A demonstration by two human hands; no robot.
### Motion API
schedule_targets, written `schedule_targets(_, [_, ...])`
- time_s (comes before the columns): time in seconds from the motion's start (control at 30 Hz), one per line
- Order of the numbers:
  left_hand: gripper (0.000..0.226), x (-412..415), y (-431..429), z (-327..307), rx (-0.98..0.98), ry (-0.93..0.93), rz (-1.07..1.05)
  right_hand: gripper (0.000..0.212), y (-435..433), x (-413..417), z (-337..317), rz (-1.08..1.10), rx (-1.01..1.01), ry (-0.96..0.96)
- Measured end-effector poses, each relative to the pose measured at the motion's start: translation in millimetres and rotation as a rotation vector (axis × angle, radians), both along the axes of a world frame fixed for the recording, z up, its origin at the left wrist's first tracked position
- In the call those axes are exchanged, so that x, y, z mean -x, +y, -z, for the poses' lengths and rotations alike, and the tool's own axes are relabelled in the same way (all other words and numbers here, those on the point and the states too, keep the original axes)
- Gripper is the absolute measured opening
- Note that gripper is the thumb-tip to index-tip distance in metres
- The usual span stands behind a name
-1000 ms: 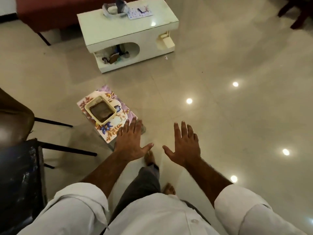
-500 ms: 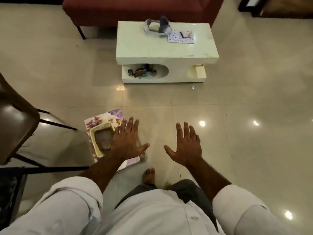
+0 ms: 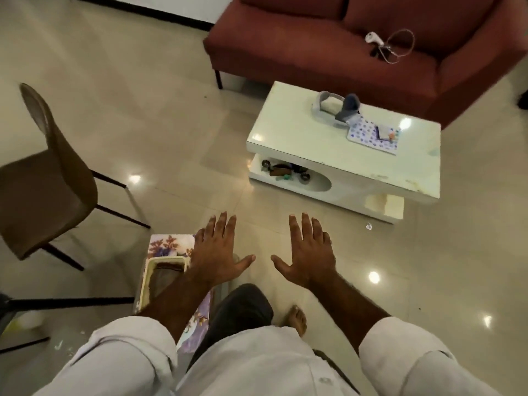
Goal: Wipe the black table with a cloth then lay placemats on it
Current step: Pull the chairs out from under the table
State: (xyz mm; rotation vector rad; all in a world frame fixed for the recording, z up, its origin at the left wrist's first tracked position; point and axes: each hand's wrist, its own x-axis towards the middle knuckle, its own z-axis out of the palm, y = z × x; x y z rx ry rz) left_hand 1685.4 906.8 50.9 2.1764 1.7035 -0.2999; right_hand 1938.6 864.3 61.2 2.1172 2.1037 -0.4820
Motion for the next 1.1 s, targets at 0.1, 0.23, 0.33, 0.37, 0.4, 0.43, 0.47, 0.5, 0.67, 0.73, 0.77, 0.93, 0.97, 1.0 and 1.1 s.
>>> schedule_targets(0.1, [0.124, -1, 28, 0, 0.006, -0.005, -0.087, 0.118, 52, -1, -1, -0.088, 0.012, 0.008])
schedule_targets(0.23, [0.125, 9, 82, 10, 0.013, -0.011, -0.225, 0.119, 138, 14, 3, -0.225, 0.025, 0.018])
schedule_targets(0.33, [0.125, 32, 139, 19, -0.003, -0.046, -0.352, 0.12, 218, 45, 10, -0.352, 0.01, 0.01])
schedule_targets(0.37, [0.125, 43, 159, 21, -0.004, -0.044, -0.384, 0.12, 245, 59, 12, -0.39, 0.008, -0.001])
schedule_targets(0.4, [0.125, 54, 178, 20, 0.007, -0.043, -0.421, 0.12, 271, 73, 12, -0.424, 0.012, -0.013])
schedule_targets(0.43, [0.125, 63, 191, 20, 0.023, -0.046, -0.451, 0.12, 292, 84, 10, -0.451, 0.014, -0.015])
schedule_targets(0.47, [0.125, 74, 207, 18, 0.034, -0.055, -0.486, 0.12, 315, 98, 7, -0.484, 0.019, -0.017])
schedule_targets(0.5, [0.126, 86, 221, 17, 0.033, -0.061, -0.517, 0.119, 338, 112, 6, -0.513, 0.019, -0.016])
schedule_targets(0.67, [0.129, 159, 296, 3, 0.025, -0.054, -0.638, 0.118, 444, 188, -10, -0.636, 0.006, -0.029])
schedule_targets(0.73, [0.129, 188, 319, -4, -0.019, -0.049, -0.724, 0.117, 480, 220, -16, -0.679, -0.017, -0.014])
schedule_targets(0.77, [0.128, 199, 329, -7, -0.036, -0.037, -0.756, 0.117, 495, 234, -19, -0.7, -0.033, -0.007])
schedule_targets(0.93, [0.126, 259, 387, -7, -0.015, -0.026, -0.905, 0.118, 583, 313, -14, -0.844, -0.037, -0.002])
schedule_targets(0.97, [0.127, 272, 399, -3, -0.008, -0.025, -0.936, 0.119, 602, 331, -12, -0.872, -0.034, 0.0])
schedule_targets(1.0, [0.127, 284, 411, 0, 0.007, -0.023, -0.966, 0.119, 620, 349, -8, -0.895, -0.037, 0.0])
schedule_targets(1.1, [0.128, 313, 442, 3, 0.023, -0.044, -1.066, 0.119, 668, 401, -4, -0.991, -0.043, 0.004])
